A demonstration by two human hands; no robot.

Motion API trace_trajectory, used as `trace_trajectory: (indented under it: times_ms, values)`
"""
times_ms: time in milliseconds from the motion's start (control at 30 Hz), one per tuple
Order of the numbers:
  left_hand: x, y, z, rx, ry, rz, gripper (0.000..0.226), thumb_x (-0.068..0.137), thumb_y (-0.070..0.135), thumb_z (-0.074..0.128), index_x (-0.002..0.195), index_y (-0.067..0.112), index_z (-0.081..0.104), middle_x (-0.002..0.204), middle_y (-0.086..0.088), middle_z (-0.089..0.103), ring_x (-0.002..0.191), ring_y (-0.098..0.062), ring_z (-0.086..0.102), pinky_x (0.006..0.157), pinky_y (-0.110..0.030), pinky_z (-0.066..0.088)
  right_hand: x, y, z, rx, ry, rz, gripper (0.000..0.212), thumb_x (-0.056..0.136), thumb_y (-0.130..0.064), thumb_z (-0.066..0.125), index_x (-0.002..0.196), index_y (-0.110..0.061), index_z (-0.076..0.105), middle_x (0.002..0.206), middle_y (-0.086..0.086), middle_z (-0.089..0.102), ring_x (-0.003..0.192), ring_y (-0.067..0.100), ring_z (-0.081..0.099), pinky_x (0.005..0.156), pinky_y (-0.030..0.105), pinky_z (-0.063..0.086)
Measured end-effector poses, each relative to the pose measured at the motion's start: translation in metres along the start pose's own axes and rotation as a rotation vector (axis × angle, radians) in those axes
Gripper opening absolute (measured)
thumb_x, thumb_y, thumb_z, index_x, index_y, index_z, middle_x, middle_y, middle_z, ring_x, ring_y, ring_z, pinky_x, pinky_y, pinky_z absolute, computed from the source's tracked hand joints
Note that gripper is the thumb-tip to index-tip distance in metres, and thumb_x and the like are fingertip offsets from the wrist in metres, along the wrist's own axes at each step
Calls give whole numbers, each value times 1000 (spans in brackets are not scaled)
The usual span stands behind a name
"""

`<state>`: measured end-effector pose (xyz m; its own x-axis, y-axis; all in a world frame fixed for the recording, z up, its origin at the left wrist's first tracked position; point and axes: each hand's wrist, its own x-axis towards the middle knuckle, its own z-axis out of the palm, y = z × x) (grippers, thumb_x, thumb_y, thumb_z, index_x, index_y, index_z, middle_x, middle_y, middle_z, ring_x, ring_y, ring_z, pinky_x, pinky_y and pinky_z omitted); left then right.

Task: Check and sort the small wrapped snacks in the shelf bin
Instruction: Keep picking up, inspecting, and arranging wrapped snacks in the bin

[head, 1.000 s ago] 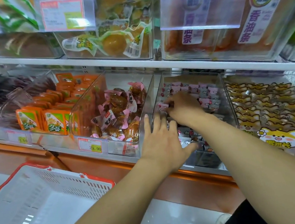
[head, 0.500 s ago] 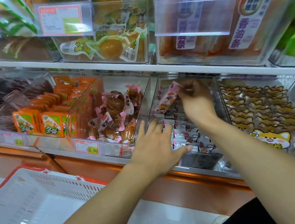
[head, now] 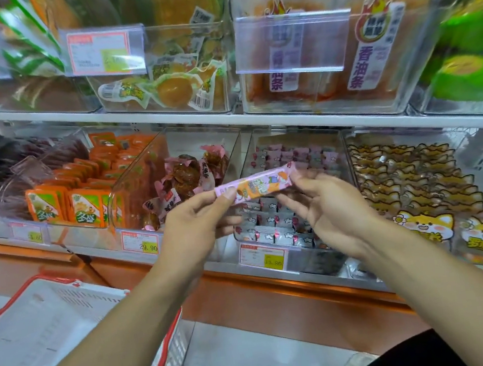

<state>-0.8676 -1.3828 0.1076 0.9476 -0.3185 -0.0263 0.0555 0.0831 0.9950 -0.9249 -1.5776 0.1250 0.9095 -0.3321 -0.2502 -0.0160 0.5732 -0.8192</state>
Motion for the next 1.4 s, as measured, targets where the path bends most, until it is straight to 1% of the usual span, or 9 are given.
trace_trajectory:
  times_ms: [133,300,433,633,833,1000,1167,1300,1400]
  values:
    - [-1,3,-15,7,-78,20,32,79,32,76,109,20,77,97,-9,79,83,-18,75,72,-21,59,-3,-8,-12,-100,-120,95,17,93,-8,63,109,-5,62,124,21,69,113,37,68,80,35,62]
    - [-3,4,-25,133,-133,69,37,75,-5,81,98,23,74,106,-2,78,100,-17,74,77,-21,59,-3,-10,-24,-249,-327,133,31,83,-10,72,111,-5,58,117,21,72,109,34,70,88,36,60]
    - [-5,1,-19,219,-151,166,45,72,-16,79,96,18,64,109,-1,75,105,-19,72,89,-30,60,-7,-7,-24,-490,-299,-125,37,67,-9,83,97,-10,61,108,12,76,104,32,71,89,36,58]
    - [-7,3,-17,216,-223,238,59,75,-20,75,87,38,69,111,-1,75,110,-16,70,90,-28,58,-11,-6,-23,-735,-341,-517,29,78,15,75,85,-10,61,105,-2,75,99,15,73,76,22,59]
    - [-5,0,-20,230,-182,210,30,80,6,81,103,19,67,108,-2,76,101,-17,72,84,-26,59,-7,-7,-28,-872,-352,-494,38,79,-2,82,102,-26,64,102,-1,70,90,8,66,76,24,55]
    - [-4,-4,-15,173,-107,-28,45,80,53,71,100,12,75,84,-15,74,67,-23,63,60,-31,51,-5,-6,-28,-883,-480,-273,54,69,-31,87,119,-32,68,113,11,71,100,39,65,90,49,57]
    - [-3,-7,0,209,-55,-98,63,76,73,62,80,13,77,72,-11,74,57,-16,64,54,-24,50,6,-2,-24,-691,-372,-204,36,81,-29,76,115,-18,72,111,5,76,103,22,71,86,32,59]
    - [0,-5,15,155,-41,-83,46,90,54,62,100,11,73,81,-10,77,65,-17,70,57,-22,55,21,-2,-14,-351,-268,-128,18,93,-9,64,110,-5,69,106,10,77,99,24,73,82,27,59]
    - [2,-10,24,175,36,-46,33,94,35,68,121,18,60,89,-1,78,78,-16,74,73,-31,62,37,-4,-8,-337,-20,-286,19,94,-8,64,112,-14,69,104,2,78,99,22,73,93,37,55]
